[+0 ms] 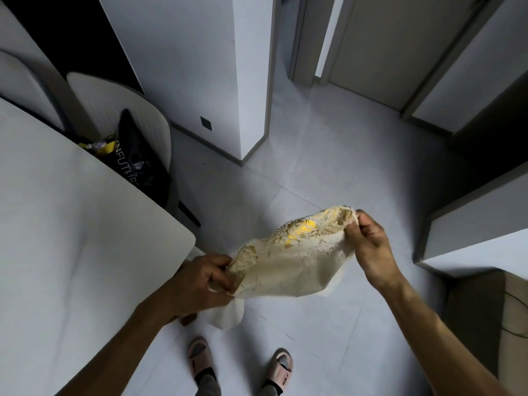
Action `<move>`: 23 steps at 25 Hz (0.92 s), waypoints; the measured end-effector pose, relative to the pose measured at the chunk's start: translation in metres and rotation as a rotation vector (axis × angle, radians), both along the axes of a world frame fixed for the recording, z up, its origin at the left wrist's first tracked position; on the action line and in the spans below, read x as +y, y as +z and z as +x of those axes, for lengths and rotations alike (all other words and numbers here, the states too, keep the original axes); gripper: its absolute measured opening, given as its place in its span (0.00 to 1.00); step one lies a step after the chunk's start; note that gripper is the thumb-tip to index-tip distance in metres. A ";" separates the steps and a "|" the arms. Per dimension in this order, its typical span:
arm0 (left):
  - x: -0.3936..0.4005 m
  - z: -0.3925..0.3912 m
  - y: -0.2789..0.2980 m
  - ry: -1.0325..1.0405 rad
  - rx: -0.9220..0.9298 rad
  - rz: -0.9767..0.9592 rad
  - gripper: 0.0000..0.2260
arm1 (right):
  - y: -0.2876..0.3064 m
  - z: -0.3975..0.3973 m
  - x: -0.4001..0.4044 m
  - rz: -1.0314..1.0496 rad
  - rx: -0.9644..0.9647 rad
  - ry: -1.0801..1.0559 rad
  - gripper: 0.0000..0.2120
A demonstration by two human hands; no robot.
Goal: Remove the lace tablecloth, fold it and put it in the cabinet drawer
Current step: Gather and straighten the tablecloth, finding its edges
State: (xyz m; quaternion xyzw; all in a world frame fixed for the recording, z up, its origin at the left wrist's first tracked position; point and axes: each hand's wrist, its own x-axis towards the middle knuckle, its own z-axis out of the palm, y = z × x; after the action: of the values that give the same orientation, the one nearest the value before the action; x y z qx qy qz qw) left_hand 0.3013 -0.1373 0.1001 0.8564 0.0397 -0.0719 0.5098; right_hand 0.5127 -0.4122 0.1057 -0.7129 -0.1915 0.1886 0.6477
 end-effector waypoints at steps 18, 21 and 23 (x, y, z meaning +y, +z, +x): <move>-0.056 0.031 -0.001 0.155 -0.120 -0.147 0.37 | 0.123 0.005 0.034 -0.205 -0.329 0.429 0.20; -0.063 0.058 0.024 0.055 -0.170 -0.233 0.30 | 0.125 0.000 0.033 -0.252 -0.362 0.466 0.19; -0.066 0.063 0.027 0.026 -0.166 -0.165 0.18 | 0.126 0.001 0.028 -0.258 -0.379 0.453 0.18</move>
State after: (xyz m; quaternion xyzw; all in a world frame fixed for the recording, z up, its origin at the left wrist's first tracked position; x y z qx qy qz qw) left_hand 0.3641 -0.2031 0.1275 0.8140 0.0025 0.0028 0.5808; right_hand 0.5137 -0.3846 0.2316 -0.7507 -0.4369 0.2146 0.4466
